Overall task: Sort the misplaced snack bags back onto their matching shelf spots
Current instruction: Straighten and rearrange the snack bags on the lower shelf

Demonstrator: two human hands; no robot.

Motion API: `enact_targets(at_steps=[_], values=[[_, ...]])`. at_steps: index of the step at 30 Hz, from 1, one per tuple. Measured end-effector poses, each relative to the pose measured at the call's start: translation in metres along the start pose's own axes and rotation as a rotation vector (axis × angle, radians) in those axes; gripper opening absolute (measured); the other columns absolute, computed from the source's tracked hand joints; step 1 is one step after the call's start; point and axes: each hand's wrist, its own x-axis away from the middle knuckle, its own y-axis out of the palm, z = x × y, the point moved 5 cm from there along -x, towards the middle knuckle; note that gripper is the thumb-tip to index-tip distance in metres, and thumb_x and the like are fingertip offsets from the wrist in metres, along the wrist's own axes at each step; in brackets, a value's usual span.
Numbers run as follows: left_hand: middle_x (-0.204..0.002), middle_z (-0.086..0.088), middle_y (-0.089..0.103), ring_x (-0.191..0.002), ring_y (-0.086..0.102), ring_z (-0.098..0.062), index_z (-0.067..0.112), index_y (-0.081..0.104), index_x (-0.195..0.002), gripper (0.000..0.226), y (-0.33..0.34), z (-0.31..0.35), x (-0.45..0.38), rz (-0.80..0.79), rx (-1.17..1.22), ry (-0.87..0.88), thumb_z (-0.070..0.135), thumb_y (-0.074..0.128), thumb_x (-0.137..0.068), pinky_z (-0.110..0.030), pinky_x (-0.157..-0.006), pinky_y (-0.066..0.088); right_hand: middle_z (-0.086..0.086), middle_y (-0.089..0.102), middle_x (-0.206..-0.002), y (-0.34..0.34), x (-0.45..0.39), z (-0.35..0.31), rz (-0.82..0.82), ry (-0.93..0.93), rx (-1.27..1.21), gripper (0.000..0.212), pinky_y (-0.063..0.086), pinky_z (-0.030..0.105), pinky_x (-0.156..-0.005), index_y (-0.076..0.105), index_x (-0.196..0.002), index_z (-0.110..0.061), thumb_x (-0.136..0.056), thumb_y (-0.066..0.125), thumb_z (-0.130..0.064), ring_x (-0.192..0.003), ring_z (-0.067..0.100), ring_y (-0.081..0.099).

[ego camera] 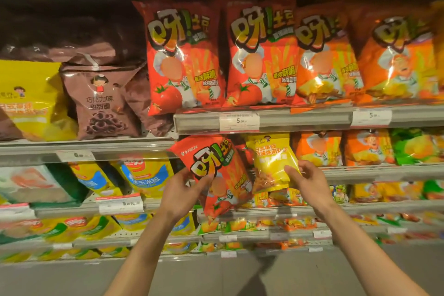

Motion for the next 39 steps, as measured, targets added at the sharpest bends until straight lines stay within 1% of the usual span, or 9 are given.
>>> enact_targets(at_steps=[6,12,17,22,26,29,32,35,39], values=[[-0.086,0.011,0.077,-0.082,0.071,-0.003,0.028,0.074,-0.093,0.021,0.013,-0.007,0.0,-0.09,-0.025,-0.038,0.048,0.072,-0.088,-0.027,-0.076,0.054,0.021,0.062,-0.114,-0.006,0.005,0.01,0.016,0.042,0.027,0.024,0.049,0.044,-0.092,0.061,-0.104,-0.016,-0.093,0.069,-0.036,-0.102,0.031,0.061],[-0.052,0.014,0.062,-0.049,0.055,-0.003,0.025,0.065,-0.068,0.03,0.009,0.005,-0.026,0.016,0.106,-0.094,0.046,0.072,-0.089,-0.026,-0.058,0.041,-0.007,0.058,-0.093,-0.002,0.006,0.006,0.003,0.051,0.019,0.017,0.045,0.024,-0.071,0.057,-0.106,-0.02,-0.096,0.066,-0.029,-0.08,-0.001,0.053],[-0.053,0.003,0.054,-0.051,0.048,-0.016,0.016,0.062,-0.07,0.044,0.007,0.004,-0.051,0.142,0.033,-0.162,0.057,0.067,-0.089,-0.03,-0.053,0.036,0.023,0.061,-0.119,0.014,0.008,0.0,0.0,0.085,0.039,0.028,0.054,0.041,-0.085,0.059,-0.111,-0.012,-0.094,0.068,-0.032,-0.108,0.037,0.062],[-0.075,-0.012,0.064,-0.067,0.055,-0.022,0.006,0.064,-0.096,0.05,0.014,-0.004,-0.049,0.173,0.041,-0.228,0.055,0.056,-0.096,-0.032,-0.06,0.041,0.031,0.058,-0.123,0.024,0.009,0.001,-0.01,0.09,0.073,0.039,0.053,0.048,-0.089,0.059,-0.115,-0.002,-0.093,0.069,-0.034,-0.112,0.047,0.056],[-0.108,-0.008,0.072,-0.072,0.068,-0.013,0.011,0.062,-0.128,0.037,0.013,-0.012,-0.027,0.043,0.271,-0.216,0.029,0.066,-0.096,-0.016,-0.052,0.051,0.03,0.058,-0.124,0.021,0.008,0.004,-0.002,0.102,0.061,0.043,0.05,0.051,-0.096,0.057,-0.114,0.001,-0.094,0.067,-0.035,-0.114,0.046,0.055],[-0.121,0.002,0.073,-0.092,0.075,-0.009,0.025,0.054,-0.141,0.053,0.019,-0.02,-0.015,-0.086,0.317,-0.163,0.02,0.073,-0.091,-0.028,-0.08,0.062,0.024,0.061,-0.121,0.023,0.008,0.003,-0.008,0.103,0.055,0.034,0.051,0.044,-0.088,0.06,-0.111,-0.007,-0.094,0.068,-0.036,-0.106,0.039,0.06],[-0.116,0.013,0.07,-0.106,0.069,-0.001,0.045,0.05,-0.132,0.051,0.017,-0.026,-0.006,-0.026,0.115,-0.123,0.053,0.072,-0.087,-0.034,-0.095,0.057,0.018,0.062,-0.117,0.023,0.008,0.003,-0.022,0.092,0.044,0.03,0.046,0.037,-0.081,0.06,-0.111,-0.009,-0.095,0.067,-0.034,-0.099,0.03,0.06],[-0.125,0.008,0.067,-0.116,0.064,-0.012,0.045,0.037,-0.145,0.084,0.019,-0.028,0.004,-0.041,0.014,-0.168,0.086,0.056,-0.074,-0.041,-0.1,0.054,0.012,0.061,-0.117,0.022,0.008,0.003,-0.03,0.082,0.032,0.026,0.042,0.032,-0.079,0.061,-0.108,-0.011,-0.096,0.066,-0.033,-0.09,0.014,0.054],[-0.107,0.024,0.067,-0.092,0.069,0.01,0.052,0.041,-0.122,0.051,0.032,-0.016,0.013,-0.125,0.166,-0.108,0.03,0.074,-0.09,-0.009,-0.076,0.054,0.026,0.055,-0.133,0.02,0.007,0.005,-0.022,0.091,0.05,0.032,0.045,0.034,-0.077,0.057,-0.105,-0.001,-0.097,0.065,-0.031,-0.123,0.04,0.054]])
